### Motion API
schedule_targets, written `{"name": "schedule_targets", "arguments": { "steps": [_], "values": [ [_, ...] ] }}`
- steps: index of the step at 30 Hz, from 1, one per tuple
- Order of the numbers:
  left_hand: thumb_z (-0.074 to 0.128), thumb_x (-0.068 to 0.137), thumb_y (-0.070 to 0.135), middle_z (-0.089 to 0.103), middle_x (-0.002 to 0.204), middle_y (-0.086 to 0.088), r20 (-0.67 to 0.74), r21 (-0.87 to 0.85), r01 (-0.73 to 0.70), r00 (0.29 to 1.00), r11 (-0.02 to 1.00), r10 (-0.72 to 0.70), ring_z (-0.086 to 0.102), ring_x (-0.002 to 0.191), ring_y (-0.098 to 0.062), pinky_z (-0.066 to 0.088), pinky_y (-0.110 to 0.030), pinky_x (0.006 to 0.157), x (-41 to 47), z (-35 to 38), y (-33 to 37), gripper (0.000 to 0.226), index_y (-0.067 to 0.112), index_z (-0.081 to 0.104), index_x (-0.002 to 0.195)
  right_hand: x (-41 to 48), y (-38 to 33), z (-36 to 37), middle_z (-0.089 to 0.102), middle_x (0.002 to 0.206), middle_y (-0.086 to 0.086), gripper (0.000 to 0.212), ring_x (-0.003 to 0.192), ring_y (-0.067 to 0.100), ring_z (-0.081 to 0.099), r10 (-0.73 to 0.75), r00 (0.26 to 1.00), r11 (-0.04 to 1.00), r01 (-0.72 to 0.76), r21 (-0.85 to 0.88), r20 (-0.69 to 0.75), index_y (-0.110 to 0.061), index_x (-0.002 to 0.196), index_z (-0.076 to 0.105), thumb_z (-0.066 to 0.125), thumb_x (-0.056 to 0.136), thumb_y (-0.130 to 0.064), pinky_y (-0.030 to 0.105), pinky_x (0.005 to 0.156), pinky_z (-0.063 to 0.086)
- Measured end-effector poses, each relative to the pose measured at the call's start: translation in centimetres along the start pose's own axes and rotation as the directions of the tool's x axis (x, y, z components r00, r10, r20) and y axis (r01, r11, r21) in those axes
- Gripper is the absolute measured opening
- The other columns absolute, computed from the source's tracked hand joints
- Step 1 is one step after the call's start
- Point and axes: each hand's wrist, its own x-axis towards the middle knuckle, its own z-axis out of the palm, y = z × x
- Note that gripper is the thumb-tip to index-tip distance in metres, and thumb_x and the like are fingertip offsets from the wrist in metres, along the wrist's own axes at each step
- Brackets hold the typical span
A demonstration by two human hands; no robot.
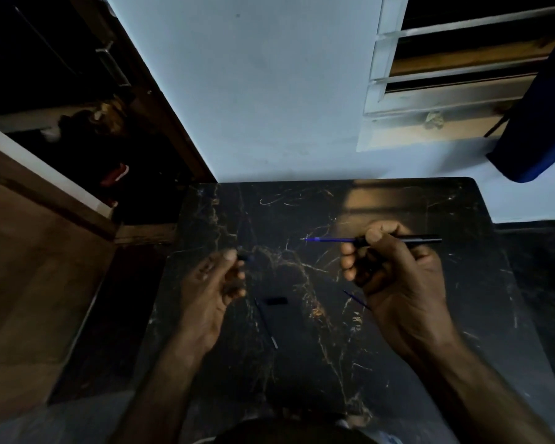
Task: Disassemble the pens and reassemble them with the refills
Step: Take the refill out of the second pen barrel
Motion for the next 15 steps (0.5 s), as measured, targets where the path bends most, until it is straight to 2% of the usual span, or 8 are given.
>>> {"name": "schedule_targets", "arguments": {
  "steps": [2, 4, 5, 7, 10, 12, 15],
  "values": [
    [0.076, 0.093, 0.019, 0.081, 0.09, -0.009, -0.06, 0.207, 0.147, 0.989, 0.967, -0.137, 0.071, 0.067, -0.01, 0.057, -0.023, 0.053, 1.5, -1.5, -4.3, 0.011, 0.011, 0.079, 0.1, -0.3, 0.0, -0.5, 0.071, 0.075, 0.016, 0.02, 0.064, 0.022, 0.068, 0.007, 1.0, 1.0, -0.007, -0.003, -0.016, -0.013, 0.08, 0.07, 0.057, 0.093, -0.005, 0.028, 0.055, 0.056],
    [0.074, 0.097, 0.006, 0.074, 0.08, -0.013, -0.069, 0.327, 0.255, 0.967, 0.91, -0.246, 0.067, 0.055, -0.007, 0.056, -0.022, 0.047, 2.5, -2.4, -8.9, 0.005, 0.007, 0.075, 0.093, -0.6, -0.1, -0.9, 0.071, 0.075, 0.017, 0.018, 0.064, 0.023, 0.068, 0.013, 1.0, 1.0, -0.013, -0.007, -0.028, -0.011, 0.081, 0.07, 0.057, 0.093, -0.005, 0.029, 0.055, 0.055],
    [0.073, 0.097, -0.001, 0.07, 0.077, -0.013, -0.061, 0.388, 0.275, 0.96, 0.88, -0.273, 0.065, 0.049, -0.005, 0.054, -0.021, 0.043, 2.8, -2.6, -10.9, 0.011, 0.007, 0.072, 0.089, -0.7, -0.1, -1.1, 0.07, 0.075, 0.017, 0.018, 0.065, 0.024, 0.068, 0.016, 0.999, 1.0, -0.016, -0.009, -0.032, -0.011, 0.081, 0.069, 0.057, 0.093, -0.005, 0.029, 0.056, 0.055],
    [0.074, 0.095, -0.007, 0.069, 0.078, -0.011, -0.015, 0.518, 0.213, 0.971, 0.828, -0.24, 0.066, 0.053, -0.007, 0.053, -0.02, 0.04, 3.4, -3.0, -14.4, 0.019, 0.01, 0.069, 0.087, -1.0, -0.2, -1.5, 0.07, 0.076, 0.017, 0.018, 0.066, 0.025, 0.068, 0.02, 0.999, 1.0, -0.02, -0.011, -0.037, -0.011, 0.082, 0.069, 0.056, 0.093, -0.005, 0.03, 0.056, 0.056],
    [0.075, 0.092, -0.007, 0.072, 0.081, -0.005, 0.081, 0.695, 0.042, 0.987, 0.717, -0.137, 0.065, 0.063, -0.009, 0.054, -0.021, 0.045, 3.9, -3.2, -17.1, 0.016, 0.009, 0.07, 0.092, -1.3, -0.3, -2.1, 0.07, 0.077, 0.018, 0.018, 0.067, 0.025, 0.068, 0.021, 0.998, 0.999, -0.023, -0.035, -0.053, -0.011, 0.082, 0.069, 0.056, 0.093, -0.006, 0.03, 0.056, 0.055],
    [0.077, 0.09, -0.007, 0.073, 0.082, -0.001, 0.147, 0.773, -0.071, 0.987, 0.631, -0.069, 0.067, 0.07, -0.008, 0.056, -0.024, 0.06, 4.2, -2.8, -17.6, 0.014, 0.006, 0.073, 0.095, -1.6, -0.3, -2.3, 0.07, 0.078, 0.018, 0.016, 0.067, 0.026, 0.068, 0.022, 0.998, 0.999, -0.024, -0.04, -0.06, -0.01, 0.084, 0.068, 0.056, 0.094, -0.006, 0.031, 0.057, 0.056],
    [0.082, 0.085, -0.002, 0.077, 0.087, -0.003, 0.236, 0.85, -0.217, 0.972, 0.479, 0.021, 0.071, 0.082, -0.02, 0.055, -0.031, 0.078, 5.0, -2.5, -17.7, 0.012, 0.005, 0.077, 0.093, -2.0, -0.2, -2.7, 0.07, 0.079, 0.019, 0.013, 0.068, 0.027, 0.068, 0.017, 0.997, 0.999, -0.02, -0.044, -0.069, -0.008, 0.087, 0.067, 0.056, 0.095, -0.006, 0.032, 0.058, 0.056]
  ]
}}
